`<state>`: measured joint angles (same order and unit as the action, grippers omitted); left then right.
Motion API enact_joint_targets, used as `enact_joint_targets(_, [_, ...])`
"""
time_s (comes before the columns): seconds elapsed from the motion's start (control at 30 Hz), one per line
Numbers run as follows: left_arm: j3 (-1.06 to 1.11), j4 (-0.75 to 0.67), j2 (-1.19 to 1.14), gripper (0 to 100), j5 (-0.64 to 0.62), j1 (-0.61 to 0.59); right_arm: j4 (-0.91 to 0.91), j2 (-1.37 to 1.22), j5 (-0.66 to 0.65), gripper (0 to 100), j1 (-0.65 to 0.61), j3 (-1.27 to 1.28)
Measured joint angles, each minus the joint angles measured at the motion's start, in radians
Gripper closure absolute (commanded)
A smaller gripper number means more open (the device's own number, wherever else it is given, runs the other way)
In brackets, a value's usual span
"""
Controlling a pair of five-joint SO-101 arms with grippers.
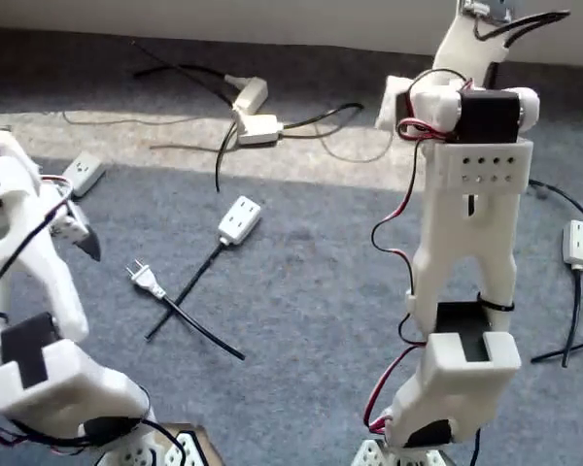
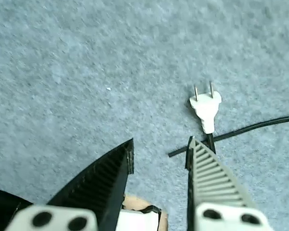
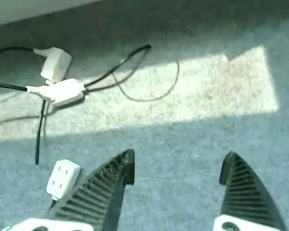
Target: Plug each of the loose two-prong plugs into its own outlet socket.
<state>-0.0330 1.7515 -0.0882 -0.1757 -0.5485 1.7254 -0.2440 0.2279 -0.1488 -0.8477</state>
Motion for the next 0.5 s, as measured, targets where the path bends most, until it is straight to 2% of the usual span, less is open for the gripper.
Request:
enact_joint_targets(0.13, [0.244,-0.040,0.199,81,-0.190,0.132,0.000,0.020,0.000,71.6,0.011,0.215])
enact_joint_targets(0.23, [0.394,-0.167,0.315,81,-0.315,0.189,-0.008,0.020,0.000,71.6,0.011,0.339])
enact_joint_targets(0.5, [0.658,-0.450,0.397,81,-0.370,0.249,-0.180,0.020,0.000,71.6,0.012,0.626])
